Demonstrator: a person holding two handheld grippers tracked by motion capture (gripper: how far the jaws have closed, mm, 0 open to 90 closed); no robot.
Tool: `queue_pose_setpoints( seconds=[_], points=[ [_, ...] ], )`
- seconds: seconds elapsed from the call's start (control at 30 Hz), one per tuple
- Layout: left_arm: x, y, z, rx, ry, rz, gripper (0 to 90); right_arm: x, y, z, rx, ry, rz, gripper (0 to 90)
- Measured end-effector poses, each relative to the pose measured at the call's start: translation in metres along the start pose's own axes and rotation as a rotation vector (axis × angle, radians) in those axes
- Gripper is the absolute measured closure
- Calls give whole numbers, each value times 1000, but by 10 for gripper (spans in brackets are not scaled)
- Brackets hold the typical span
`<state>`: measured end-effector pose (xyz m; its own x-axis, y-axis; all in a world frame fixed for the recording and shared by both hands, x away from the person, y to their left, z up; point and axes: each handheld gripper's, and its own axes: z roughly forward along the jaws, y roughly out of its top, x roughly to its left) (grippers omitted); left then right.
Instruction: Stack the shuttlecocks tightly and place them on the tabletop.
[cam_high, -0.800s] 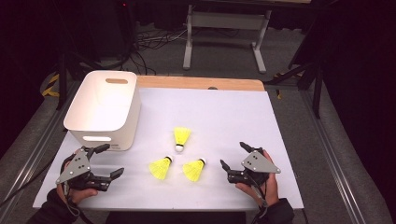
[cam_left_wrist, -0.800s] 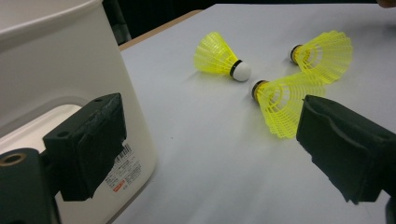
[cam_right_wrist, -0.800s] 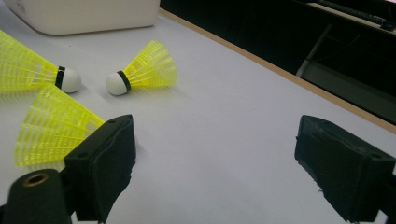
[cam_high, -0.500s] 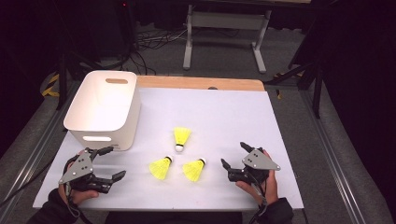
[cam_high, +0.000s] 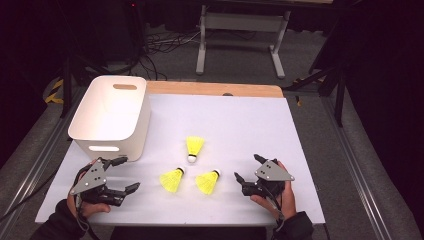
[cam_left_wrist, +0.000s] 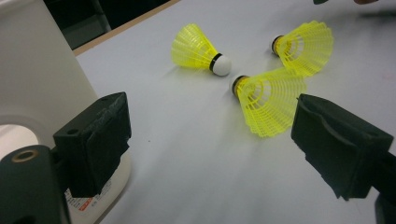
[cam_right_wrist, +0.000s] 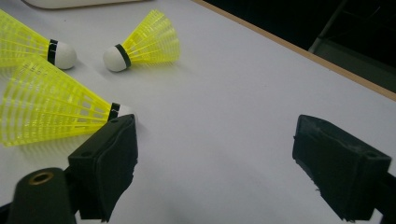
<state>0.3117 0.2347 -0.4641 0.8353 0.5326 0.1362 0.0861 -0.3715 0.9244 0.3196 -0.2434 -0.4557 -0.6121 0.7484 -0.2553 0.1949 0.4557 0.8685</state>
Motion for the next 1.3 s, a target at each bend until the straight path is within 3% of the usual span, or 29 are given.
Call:
queue_pose_setpoints(
  seconds=[0.17,0.3,0.43,0.6,0.73,0.8,1.0,1.3],
  points=[
    [-1,11,6,9,-9,15,136,-1,0,2,5,13,11,152],
    [-5,30,21,35,-22,62,161,0,-1,4,17,24,14,152],
    [-3,46,31,34,-49,66,189,0,-1,5,22,26,21,154],
    [1,81,68,77,-104,92,192,0,-1,5,28,32,22,156],
    [5,97,90,81,-140,58,210,-1,-2,6,41,41,28,156],
    [8,103,101,103,-137,69,210,-1,-3,6,45,44,28,156],
    [13,101,111,106,-167,24,200,-2,-3,4,41,45,27,156],
    [-5,80,83,128,-197,113,202,-2,-2,3,38,40,30,158]
  ],
)
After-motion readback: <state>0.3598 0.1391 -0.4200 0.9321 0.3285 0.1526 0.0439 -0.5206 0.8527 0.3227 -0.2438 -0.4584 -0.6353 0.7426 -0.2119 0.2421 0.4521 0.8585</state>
